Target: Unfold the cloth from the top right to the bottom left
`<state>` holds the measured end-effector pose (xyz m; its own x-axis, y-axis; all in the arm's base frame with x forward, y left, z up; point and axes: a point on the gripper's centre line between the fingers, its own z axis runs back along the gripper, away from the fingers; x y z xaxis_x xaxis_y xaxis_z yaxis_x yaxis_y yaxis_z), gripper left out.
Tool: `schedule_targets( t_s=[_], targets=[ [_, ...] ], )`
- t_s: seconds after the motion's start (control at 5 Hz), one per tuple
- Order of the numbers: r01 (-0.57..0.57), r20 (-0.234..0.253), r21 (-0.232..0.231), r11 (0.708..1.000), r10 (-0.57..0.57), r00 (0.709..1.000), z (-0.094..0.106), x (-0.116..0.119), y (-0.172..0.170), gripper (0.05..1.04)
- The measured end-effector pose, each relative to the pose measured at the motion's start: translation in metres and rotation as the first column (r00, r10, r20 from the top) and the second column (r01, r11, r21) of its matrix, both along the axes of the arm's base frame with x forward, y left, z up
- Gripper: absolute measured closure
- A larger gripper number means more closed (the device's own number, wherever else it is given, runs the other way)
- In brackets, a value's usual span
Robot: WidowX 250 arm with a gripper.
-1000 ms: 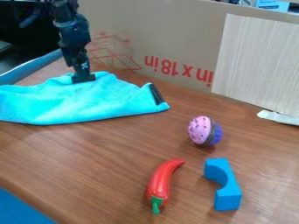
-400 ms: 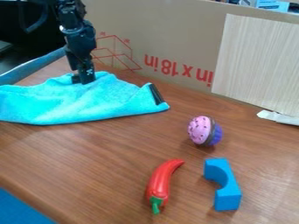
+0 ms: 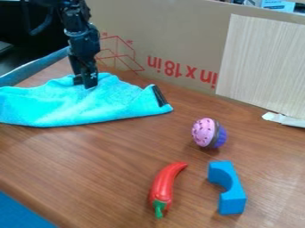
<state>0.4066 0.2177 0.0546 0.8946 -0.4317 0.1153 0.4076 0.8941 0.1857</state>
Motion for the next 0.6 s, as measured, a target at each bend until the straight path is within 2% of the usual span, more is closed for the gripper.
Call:
schedule_targets(
  t_s=[0.2,0.4,0.6],
  targets=[
    [-0.017,-0.013,0.01,1.0,0.018,1.0,-0.0076,0.0015,0.0033,0.128],
    [-0.036,-0.017,0.022,0.999,0.036,0.999,-0.009,0.0015,0.0062,0.404],
    [-0.046,-0.021,0.012,0.999,0.046,0.999,-0.0094,0.0016,0.0054,0.703]
  ],
)
